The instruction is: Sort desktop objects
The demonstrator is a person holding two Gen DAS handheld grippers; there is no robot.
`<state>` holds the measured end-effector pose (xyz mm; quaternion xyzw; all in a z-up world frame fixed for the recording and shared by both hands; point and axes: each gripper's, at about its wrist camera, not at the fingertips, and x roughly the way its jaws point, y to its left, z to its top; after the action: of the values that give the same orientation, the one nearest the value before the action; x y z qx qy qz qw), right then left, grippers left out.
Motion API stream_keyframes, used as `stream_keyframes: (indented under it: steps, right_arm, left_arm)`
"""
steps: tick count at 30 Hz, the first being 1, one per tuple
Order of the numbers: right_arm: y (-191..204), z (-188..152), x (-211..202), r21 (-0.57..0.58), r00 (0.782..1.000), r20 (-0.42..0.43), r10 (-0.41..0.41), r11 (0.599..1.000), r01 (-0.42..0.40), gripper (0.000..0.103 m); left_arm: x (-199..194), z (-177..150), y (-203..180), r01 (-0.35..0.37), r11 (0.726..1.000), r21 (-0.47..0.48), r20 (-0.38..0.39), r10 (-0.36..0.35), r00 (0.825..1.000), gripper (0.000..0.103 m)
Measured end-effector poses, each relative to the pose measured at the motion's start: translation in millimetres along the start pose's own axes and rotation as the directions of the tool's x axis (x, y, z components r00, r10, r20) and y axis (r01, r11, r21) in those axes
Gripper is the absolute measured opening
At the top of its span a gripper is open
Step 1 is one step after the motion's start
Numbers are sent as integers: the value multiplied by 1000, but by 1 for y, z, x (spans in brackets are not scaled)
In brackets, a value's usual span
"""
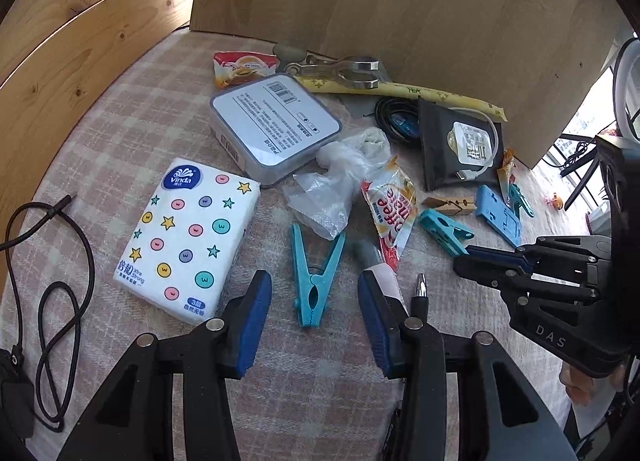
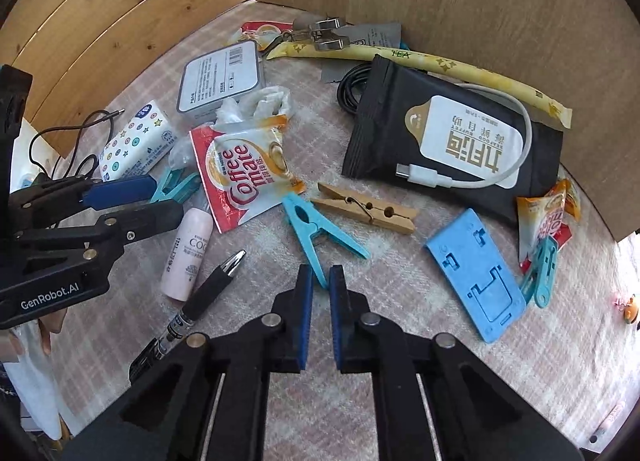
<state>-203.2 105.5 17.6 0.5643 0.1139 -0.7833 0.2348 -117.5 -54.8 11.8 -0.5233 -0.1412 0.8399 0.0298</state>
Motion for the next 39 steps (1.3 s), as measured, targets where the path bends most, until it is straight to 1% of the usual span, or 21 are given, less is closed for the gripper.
stream_keyframes:
  steps: [1,3,7,9,13,16,19,21,23,24,26,27,28,32,34,39]
  right_arm:
    - [-3,0,1,8,1000,-2,0,1000,0,6]
    - [-4,-2,0,18,1000,-3,-3,1000,3,6]
    - [-7,-9,-3,26,1000,1,-10,1000,10,6]
    - [-9,-12,-4,31,1000,1,-10,999,10,6]
    - [-13,-14,-6,44,1000,4,-7,999,7,6]
    - [-15,-14,-7,51,1000,5,-3,999,2,6]
    - [-16,-13,-7,55,1000,6,-4,998,4,6]
    - [-14,-13,-4,62,1000,8,-4,998,4,6]
    - [-15,-14,-3,81,1000,10,3,997,-3,6]
    - [-16,-15,-4,92,1000,11,4,996,-5,4]
    - [-19,-17,-4,117,1000,14,9,993,-10,4]
    - [-21,-19,-5,126,1000,15,11,992,-13,4]
    - [-22,-20,-6,132,1000,16,9,991,-11,4]
    - [-31,-26,-11,167,1000,21,9,986,-12,4]
    - [-36,-29,-16,186,999,33,7,982,-13,4]
    - [-41,-39,-34,218,998,64,3,976,-17,4]
  left_arm:
    - [0,-1,0,6,1000,-4,-3,-6,1000,37]
    - [-2,-4,-3,17,1000,-7,-8,-17,1000,32]
    - [-9,-7,-12,30,999,22,7,-30,1000,33]
    - [-8,-5,-13,-3,1000,26,7,3,1000,32]
    - [-1,0,-7,-19,1000,20,-10,20,1000,32]
    - [0,1,-1,-3,1000,7,-12,3,1000,32]
    - [3,4,-5,-13,1000,26,-16,14,1000,32]
    - [6,7,-9,-28,998,57,-11,29,1000,35]
    - [8,10,-11,-40,998,53,-5,41,999,35]
    - [8,10,-12,-47,998,47,-4,47,999,34]
    - [8,9,-13,-82,996,44,5,81,997,29]
    - [8,8,-13,-100,994,41,15,99,995,23]
    - [7,6,-12,-95,995,29,23,95,995,23]
    - [1,0,0,-36,998,-50,30,37,999,23]
    - [-3,-6,1,-19,998,-65,25,20,999,23]
    - [-19,-18,-2,-8,997,-77,40,11,999,23]
